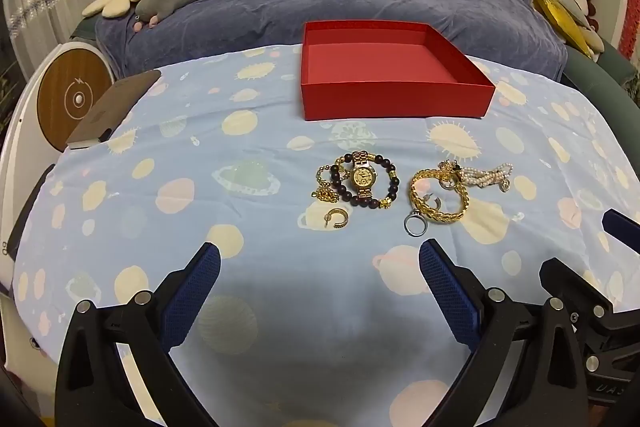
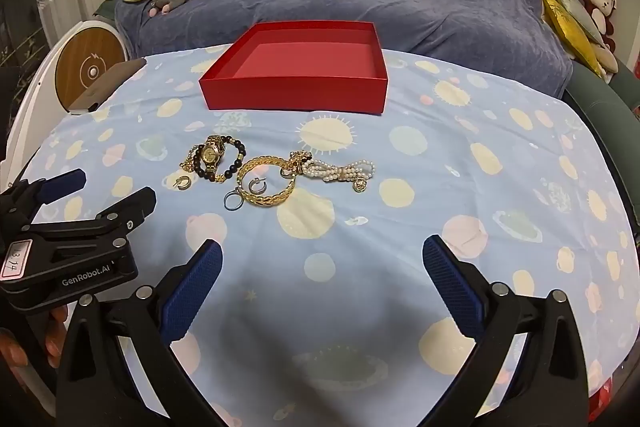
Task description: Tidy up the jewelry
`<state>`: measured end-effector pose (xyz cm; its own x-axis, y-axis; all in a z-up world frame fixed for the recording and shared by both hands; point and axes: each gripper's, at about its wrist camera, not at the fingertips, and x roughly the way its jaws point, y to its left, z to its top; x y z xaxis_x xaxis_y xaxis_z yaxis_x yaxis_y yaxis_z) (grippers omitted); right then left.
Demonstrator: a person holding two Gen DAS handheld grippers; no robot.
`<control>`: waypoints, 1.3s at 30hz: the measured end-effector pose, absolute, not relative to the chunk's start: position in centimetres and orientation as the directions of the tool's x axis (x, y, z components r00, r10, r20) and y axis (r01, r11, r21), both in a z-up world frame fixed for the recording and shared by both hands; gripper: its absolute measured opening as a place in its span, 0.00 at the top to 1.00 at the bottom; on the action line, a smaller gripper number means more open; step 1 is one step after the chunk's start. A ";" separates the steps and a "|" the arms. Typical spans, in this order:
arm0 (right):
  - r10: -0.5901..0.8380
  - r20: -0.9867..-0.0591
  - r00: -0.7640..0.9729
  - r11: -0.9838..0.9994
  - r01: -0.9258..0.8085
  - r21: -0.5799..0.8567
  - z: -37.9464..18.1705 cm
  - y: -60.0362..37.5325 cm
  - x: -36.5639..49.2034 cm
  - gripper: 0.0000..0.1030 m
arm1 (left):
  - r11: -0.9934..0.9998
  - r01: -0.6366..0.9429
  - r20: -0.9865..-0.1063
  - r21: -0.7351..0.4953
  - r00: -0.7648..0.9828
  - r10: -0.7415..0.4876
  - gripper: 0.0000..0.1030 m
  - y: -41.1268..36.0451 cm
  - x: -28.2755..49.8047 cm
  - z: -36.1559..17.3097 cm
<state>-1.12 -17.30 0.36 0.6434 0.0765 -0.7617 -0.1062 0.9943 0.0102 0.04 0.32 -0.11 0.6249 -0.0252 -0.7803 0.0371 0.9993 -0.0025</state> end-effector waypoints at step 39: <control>0.074 -0.753 0.653 0.996 -0.084 0.025 0.7 -17.7 -1.9 0.05 | 0.998 0.014 -0.756 0.056 0.653 0.034 0.06 -0.5 -0.1 0.4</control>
<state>-1.93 -17.67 0.65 0.6534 0.0740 -0.7534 -0.0840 0.9962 0.0251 -0.08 -0.50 0.37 0.6532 0.0335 -0.7564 0.0141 0.9983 0.0564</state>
